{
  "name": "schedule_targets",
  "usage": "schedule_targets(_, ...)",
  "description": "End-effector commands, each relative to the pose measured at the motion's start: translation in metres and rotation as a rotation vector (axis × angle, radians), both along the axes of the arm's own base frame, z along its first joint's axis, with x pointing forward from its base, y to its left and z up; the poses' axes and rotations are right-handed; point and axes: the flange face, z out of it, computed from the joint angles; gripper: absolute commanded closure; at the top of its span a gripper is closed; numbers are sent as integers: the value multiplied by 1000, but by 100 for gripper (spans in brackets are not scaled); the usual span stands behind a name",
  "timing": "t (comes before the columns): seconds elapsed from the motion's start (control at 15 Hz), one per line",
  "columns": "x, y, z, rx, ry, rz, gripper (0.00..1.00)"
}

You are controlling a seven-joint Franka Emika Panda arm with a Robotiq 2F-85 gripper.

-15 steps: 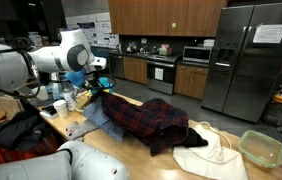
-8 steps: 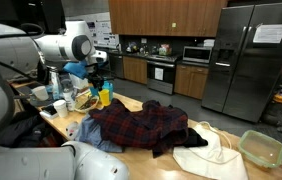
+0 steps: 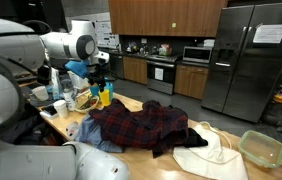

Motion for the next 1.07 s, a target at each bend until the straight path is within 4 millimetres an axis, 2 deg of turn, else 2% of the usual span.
schedule_targets(0.0, -4, -16, -18, 84, 101, -116, 0)
schedule_targets(0.53, -6, -51, -115, 139, 328, -393, 0)
schedule_targets(0.93, -17, -70, -165, 161, 430, -505, 0)
schedule_targets(1.0, -18, -71, -170, 166, 433, -514, 25)
